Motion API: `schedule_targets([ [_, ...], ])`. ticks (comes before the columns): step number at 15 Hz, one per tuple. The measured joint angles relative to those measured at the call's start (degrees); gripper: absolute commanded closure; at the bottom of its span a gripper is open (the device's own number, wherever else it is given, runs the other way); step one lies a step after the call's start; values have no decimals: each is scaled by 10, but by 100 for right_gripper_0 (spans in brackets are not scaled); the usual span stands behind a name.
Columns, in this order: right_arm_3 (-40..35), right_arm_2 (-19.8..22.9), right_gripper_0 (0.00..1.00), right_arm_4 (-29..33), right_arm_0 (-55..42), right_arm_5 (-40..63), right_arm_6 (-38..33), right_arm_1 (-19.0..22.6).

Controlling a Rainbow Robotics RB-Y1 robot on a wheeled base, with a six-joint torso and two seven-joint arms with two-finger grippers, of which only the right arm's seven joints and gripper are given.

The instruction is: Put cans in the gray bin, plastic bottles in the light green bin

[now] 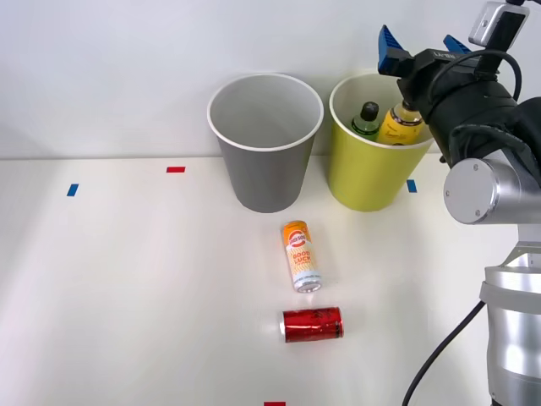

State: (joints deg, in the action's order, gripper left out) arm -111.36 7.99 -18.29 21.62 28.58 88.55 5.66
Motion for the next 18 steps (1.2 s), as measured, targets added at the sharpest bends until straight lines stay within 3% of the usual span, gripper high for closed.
schedule_targets([
  [13,-2,-2,0,-13,-23,-46,10,-2],
  [18,-84,-12,0,-16,-111,-73,5,-2],
])
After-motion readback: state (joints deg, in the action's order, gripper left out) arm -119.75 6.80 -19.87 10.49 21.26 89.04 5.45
